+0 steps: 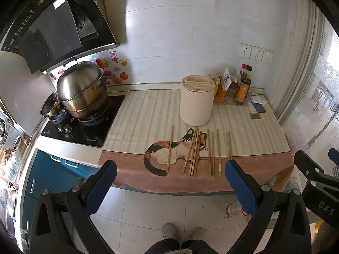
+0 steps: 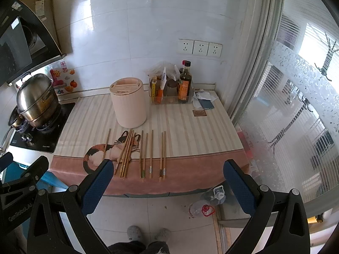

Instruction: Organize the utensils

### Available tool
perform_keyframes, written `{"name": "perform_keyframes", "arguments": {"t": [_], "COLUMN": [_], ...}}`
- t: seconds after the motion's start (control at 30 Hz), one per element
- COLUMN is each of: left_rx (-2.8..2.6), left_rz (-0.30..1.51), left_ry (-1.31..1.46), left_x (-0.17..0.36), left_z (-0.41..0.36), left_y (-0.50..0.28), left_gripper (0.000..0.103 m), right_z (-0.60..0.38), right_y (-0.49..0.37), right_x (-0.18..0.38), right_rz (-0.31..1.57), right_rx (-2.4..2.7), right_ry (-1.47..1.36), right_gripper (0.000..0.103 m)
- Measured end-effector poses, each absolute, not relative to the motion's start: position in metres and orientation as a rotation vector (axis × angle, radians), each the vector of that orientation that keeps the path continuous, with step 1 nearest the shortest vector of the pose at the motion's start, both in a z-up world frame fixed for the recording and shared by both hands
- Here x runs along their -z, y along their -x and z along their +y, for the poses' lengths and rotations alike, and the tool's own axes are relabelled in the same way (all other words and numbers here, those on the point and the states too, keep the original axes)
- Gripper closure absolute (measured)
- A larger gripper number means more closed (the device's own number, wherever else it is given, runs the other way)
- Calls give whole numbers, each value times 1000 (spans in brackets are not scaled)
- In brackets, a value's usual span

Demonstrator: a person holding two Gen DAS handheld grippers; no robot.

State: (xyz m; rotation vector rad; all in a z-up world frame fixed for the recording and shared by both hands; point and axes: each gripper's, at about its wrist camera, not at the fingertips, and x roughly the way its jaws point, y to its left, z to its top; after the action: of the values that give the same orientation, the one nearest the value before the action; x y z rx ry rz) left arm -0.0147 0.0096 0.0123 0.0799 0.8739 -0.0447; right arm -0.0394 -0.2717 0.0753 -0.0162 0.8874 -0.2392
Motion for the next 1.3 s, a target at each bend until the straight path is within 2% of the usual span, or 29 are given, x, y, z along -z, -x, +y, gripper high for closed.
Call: {"name": "perform_keyframes", "arguments": {"t": [0.3,0.47,0.6,0.73,0.9,0.97,1.0,1.07,1.1,1.13,1.2,1.3], "left_rx": [34,5,-42,-58,-63,-55,-39,-8,10,21,48,77], "left_rz": [868,796,779,849,1045,1119,1178,1272,1317,1351,1412,1481], "left_ry": [-79,-91,-111,-121,-101,-101,-100,-103,-94,-92,-105,-174], "left_x": [-10,4,27,66,139,169,193,226,243,255,283,316], "left_z": [11,8,4,8,23,27,29,31,32,32,31,22], "left_y": [13,-8,-39,-78,-145,-167,-185,-209,-219,-227,-245,-261], "left_gripper": [0,0,0,0,1,2,9,20,31,36,51,56], "right_z": [-276,-293,-307,-323,-338,-341,-342,-342,-342,-343,-345,-349], "right_y": [33,16,-12,-50,-100,-119,-130,-148,-157,-164,-180,-197], "right_x": [-73,-62,-36,10,85,115,130,160,173,185,208,235], "right_rz": [891,881,877,938,1087,1125,1149,1205,1232,1261,1308,1366], "right_rx": [225,202,193,186,190,190,201,207,213,217,223,250], "right_ry": [7,-58,-83,-120,-190,-215,-219,-241,-257,-272,-308,-344], "right_gripper": [0,0,0,0,18,29,32,47,50,55,59,59]}}
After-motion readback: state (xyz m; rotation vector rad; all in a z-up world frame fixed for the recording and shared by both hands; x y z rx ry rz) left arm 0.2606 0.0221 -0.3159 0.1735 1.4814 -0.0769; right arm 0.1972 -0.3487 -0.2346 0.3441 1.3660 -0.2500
